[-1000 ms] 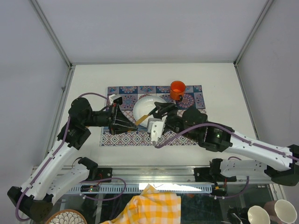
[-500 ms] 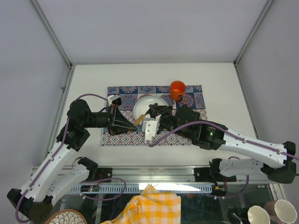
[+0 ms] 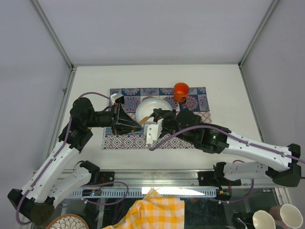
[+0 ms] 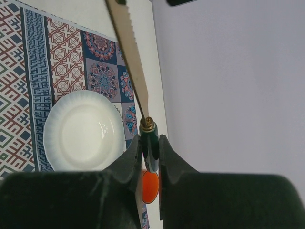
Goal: Set the dinner table for one person
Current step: Place the knife on the napkin.
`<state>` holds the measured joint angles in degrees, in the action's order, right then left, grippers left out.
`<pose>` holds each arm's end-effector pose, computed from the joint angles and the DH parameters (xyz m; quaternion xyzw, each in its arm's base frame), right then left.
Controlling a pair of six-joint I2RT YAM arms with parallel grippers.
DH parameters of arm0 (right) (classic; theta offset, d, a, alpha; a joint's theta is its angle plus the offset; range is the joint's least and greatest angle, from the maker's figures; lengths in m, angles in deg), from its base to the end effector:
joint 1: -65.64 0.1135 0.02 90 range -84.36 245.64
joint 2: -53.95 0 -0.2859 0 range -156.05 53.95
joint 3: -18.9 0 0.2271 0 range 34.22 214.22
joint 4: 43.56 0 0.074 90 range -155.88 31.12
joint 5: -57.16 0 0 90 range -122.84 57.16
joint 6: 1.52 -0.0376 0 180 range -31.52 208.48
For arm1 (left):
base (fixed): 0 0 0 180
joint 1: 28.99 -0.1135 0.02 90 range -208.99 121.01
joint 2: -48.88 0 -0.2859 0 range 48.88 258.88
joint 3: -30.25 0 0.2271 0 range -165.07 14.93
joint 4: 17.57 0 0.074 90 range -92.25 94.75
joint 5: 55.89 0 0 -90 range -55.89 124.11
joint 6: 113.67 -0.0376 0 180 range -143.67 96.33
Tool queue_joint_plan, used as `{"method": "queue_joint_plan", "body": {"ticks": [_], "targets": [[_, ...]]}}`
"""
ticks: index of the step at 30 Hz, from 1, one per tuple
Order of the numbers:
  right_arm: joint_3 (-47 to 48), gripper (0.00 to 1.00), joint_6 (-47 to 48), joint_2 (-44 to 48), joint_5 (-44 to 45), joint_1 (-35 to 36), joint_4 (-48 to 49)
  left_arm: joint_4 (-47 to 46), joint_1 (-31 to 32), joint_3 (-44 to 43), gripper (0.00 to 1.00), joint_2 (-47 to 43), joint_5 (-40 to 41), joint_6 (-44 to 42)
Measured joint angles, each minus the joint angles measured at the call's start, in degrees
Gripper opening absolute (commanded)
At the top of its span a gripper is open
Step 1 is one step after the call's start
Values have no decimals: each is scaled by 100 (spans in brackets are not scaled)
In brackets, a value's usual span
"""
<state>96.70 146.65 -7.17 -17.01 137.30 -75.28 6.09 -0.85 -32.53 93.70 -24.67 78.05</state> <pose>0.0745 0.1922 0.4004 -0.6763 0.4091 -0.0377 0.6114 0.0962 -0.0879 0.3758 0.1231 -0.7145 0.6838 0.0818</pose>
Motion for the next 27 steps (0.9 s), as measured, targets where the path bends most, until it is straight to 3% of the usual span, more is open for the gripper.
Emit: {"method": "queue_joint_plan", "body": {"ticks": [5, 10, 16, 20, 24, 27], "targets": [[0, 0, -151, 57, 131, 20, 125, 33, 2, -472, 50, 201, 81, -461], [0, 0, -168, 190, 293, 15, 372, 61, 2, -813, 59, 227, 164, -699], [0, 0, -166, 203, 400, 15, 463, 505, -2, -1113, 56, 313, 291, -1069], [-2, 0, -243, 203, 531, 4, 474, 1523, -13, -2124, 55, 728, 780, -2006], [-2, 0, -586, 227, 739, -83, 522, 2883, -9, -3593, 55, 1134, 2188, -3331], [0, 0, -966, 289, 804, -205, 457, 3477, -13, -4188, 43, 1012, 3950, -3908]]}}
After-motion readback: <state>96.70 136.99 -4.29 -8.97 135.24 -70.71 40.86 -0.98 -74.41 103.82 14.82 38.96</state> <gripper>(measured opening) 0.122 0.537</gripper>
